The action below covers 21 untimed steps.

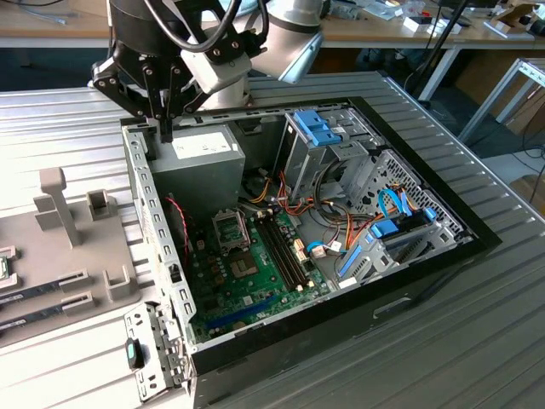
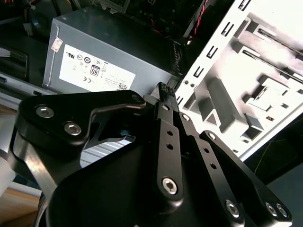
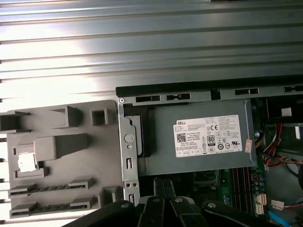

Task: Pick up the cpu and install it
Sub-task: 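Reach for the cpu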

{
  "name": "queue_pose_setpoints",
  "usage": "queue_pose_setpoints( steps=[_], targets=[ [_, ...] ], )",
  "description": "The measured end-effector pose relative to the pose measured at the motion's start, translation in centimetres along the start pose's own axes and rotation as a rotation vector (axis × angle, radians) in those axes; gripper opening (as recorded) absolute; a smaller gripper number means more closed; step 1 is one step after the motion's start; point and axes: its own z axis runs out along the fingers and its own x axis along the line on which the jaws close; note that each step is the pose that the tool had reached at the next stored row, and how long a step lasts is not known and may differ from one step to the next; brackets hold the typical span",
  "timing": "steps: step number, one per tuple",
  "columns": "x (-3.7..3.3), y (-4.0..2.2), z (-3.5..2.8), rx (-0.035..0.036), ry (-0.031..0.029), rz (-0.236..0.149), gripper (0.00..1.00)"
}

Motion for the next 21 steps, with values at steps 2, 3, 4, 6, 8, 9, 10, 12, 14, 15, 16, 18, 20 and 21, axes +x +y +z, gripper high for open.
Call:
queue_pose_setpoints(
  steps=[2,3,4,6,8,9,10,12,14,15,16,18,20,21],
  targets=[
    [0.10,-0.01,0.00,0.0000,0.0000,0.000,0.11],
    [0.17,-0.01,0.00,0.0000,0.0000,0.000,0.11],
    [0.21,-0.02,-0.01,0.0001,0.0000,0.000,0.11],
    [0.35,-0.03,-0.01,0.0000,0.0000,0.000,0.11],
    [0.52,-0.04,-0.01,0.0000,0.0000,0.000,0.11],
    [0.58,-0.04,-0.02,0.0000,0.0000,0.000,0.11],
    [0.63,-0.05,-0.01,0.0000,0.0000,0.000,0.11],
    [0.81,-0.06,-0.02,-0.0001,-0.0001,0.000,0.11],
    [1.00,-0.07,-0.03,0.0000,0.0000,0.000,0.11],
    [1.04,-0.08,-0.03,0.0000,0.0000,0.000,0.11],
    [1.08,-0.08,-0.03,0.0000,0.0000,0.000,0.11],
    [1.20,-0.09,-0.03,0.0000,0.0000,0.000,0.11],
    [1.30,-0.10,-0.03,0.0000,0.0000,0.000,0.11],
    [1.35,-0.10,-0.03,0.0000,0.0000,0.000,0.11]
  ],
)
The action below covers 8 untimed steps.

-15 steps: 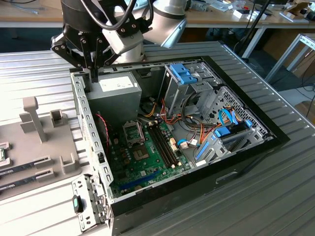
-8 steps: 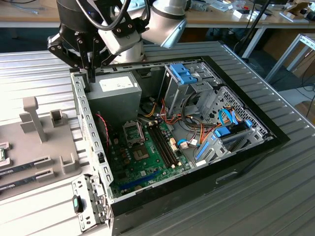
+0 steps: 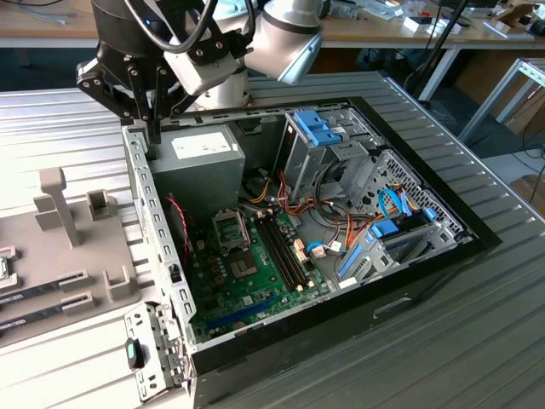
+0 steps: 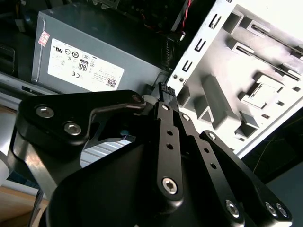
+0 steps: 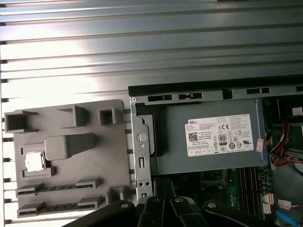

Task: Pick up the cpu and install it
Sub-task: 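Reach for the cpu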

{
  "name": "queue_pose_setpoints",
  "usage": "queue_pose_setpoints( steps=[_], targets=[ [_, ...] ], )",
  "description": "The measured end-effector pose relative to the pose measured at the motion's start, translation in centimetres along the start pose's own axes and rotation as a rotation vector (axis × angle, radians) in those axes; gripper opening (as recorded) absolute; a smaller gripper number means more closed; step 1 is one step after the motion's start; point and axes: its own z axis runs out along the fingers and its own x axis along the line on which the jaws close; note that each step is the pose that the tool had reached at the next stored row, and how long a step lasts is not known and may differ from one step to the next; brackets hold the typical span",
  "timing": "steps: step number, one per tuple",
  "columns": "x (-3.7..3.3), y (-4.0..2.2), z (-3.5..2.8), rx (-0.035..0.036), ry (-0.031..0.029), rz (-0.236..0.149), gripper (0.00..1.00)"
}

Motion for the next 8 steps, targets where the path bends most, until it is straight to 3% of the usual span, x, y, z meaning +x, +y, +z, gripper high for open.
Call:
queue_pose_setpoints(
  steps=[8],
  targets=[
    [0.36,-0.03,-0.01,0.0000,0.0000,0.000,0.11]
  ],
)
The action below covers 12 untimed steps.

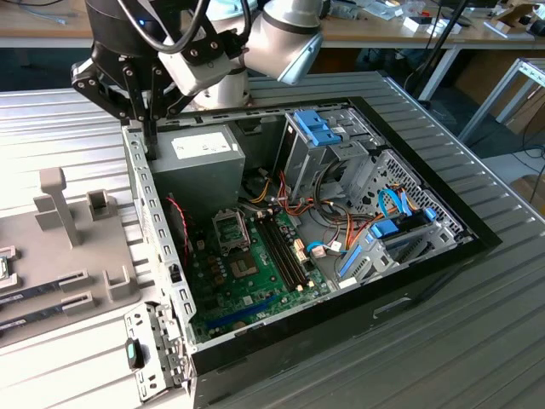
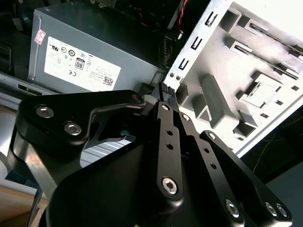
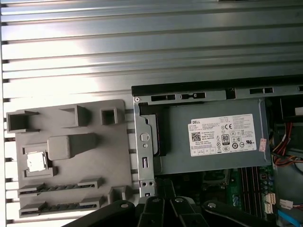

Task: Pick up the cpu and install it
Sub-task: 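Reach for the cpu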

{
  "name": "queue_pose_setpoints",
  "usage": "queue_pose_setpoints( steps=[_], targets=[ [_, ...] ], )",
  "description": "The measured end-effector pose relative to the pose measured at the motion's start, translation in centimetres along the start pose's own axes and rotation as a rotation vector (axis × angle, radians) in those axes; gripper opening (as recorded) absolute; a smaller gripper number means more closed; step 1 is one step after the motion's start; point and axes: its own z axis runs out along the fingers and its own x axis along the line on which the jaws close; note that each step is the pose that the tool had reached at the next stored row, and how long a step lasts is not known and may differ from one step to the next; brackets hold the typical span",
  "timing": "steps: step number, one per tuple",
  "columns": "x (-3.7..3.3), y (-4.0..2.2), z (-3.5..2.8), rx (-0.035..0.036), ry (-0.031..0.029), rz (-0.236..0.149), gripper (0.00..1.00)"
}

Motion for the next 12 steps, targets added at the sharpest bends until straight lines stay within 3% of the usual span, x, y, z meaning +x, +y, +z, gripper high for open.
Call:
queue_pose_setpoints(
  steps=[12],
  targets=[
    [0.64,-0.05,-0.02,0.0000,0.0000,0.000,0.11]
  ],
)
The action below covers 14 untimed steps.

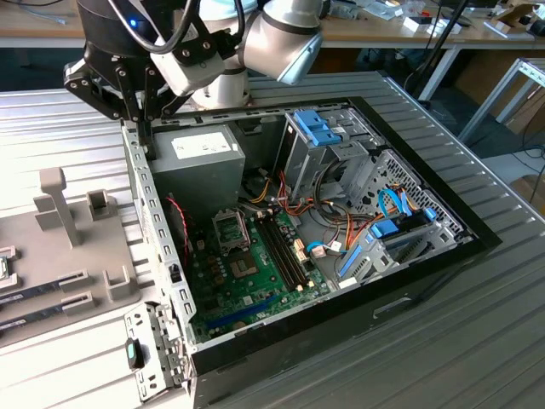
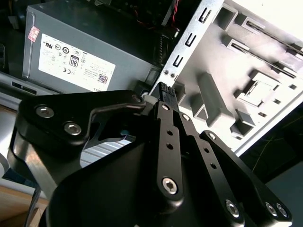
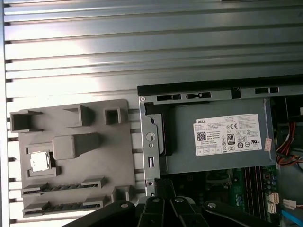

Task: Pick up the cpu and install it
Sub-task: 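Reach for the cpu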

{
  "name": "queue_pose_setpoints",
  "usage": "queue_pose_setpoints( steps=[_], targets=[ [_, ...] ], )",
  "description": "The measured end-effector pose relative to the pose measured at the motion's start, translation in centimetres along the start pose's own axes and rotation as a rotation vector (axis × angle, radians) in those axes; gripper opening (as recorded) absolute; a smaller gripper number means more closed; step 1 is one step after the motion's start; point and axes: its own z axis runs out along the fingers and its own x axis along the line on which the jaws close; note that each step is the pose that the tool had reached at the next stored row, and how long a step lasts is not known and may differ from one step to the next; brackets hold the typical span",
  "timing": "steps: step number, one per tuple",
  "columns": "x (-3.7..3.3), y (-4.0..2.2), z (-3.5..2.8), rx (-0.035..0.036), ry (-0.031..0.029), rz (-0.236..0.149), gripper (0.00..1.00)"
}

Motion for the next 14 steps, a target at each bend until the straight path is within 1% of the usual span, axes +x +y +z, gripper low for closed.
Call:
queue_pose_setpoints(
  steps=[5,14],
  targets=[
    [0.46,-0.03,-0.02,0.0001,0.0001,0.000,0.11],
    [0.92,-0.07,-0.03,0.0001,0.0000,0.000,0.11]
  ],
)
